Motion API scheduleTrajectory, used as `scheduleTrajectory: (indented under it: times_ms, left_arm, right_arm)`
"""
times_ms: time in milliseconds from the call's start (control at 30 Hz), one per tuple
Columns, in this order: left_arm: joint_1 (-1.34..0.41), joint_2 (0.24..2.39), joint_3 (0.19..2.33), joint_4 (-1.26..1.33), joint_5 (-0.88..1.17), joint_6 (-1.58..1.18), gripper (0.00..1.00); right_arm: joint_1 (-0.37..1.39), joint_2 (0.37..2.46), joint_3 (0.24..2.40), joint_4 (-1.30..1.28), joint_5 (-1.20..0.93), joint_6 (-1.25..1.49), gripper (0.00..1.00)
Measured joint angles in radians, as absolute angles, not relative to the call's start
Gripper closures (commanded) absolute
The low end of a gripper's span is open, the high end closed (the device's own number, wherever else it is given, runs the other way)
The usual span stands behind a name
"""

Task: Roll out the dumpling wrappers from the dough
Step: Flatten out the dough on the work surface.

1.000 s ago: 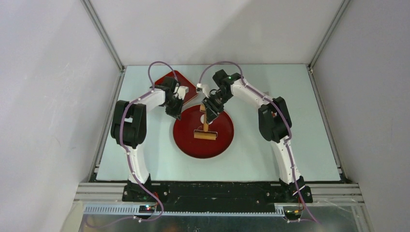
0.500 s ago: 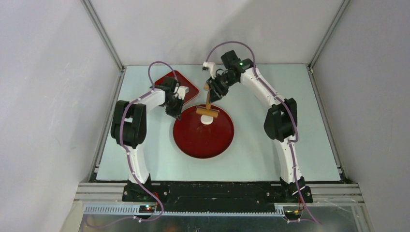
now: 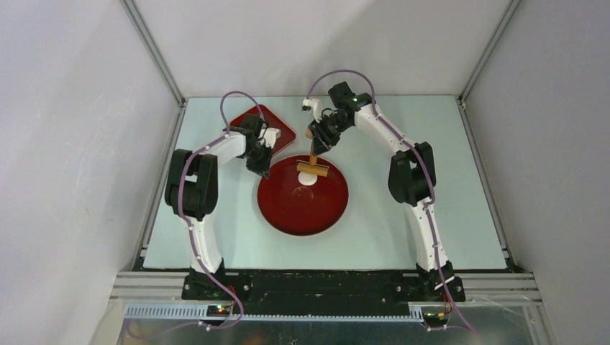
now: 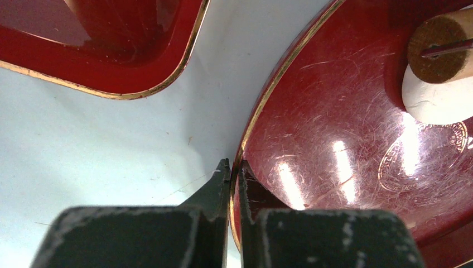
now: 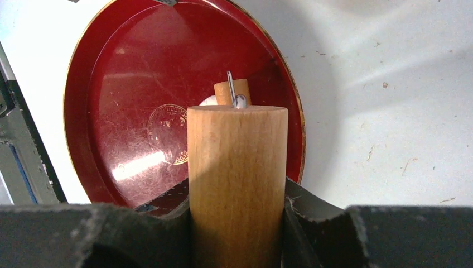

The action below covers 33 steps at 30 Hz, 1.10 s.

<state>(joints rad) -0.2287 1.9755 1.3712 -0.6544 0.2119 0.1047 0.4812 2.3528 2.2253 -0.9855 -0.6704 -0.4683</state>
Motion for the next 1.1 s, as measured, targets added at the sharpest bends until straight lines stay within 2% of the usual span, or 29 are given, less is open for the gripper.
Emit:
scheduleTrajectory:
  times_ms: [933,1100]
  left_arm:
    - [-0.236,1.978,1.378,-0.662,0.186,0.084,1.0]
    - [-0.236,1.978,1.378,-0.662,0.184,0.079,1.0]
  right_arm:
    - [0.524,2.186,1.945,-0.812,-0.662,-0.577,1.0]
    - [0.531,2.155,1.934,-0.875,-0.71,-0.554,1.0]
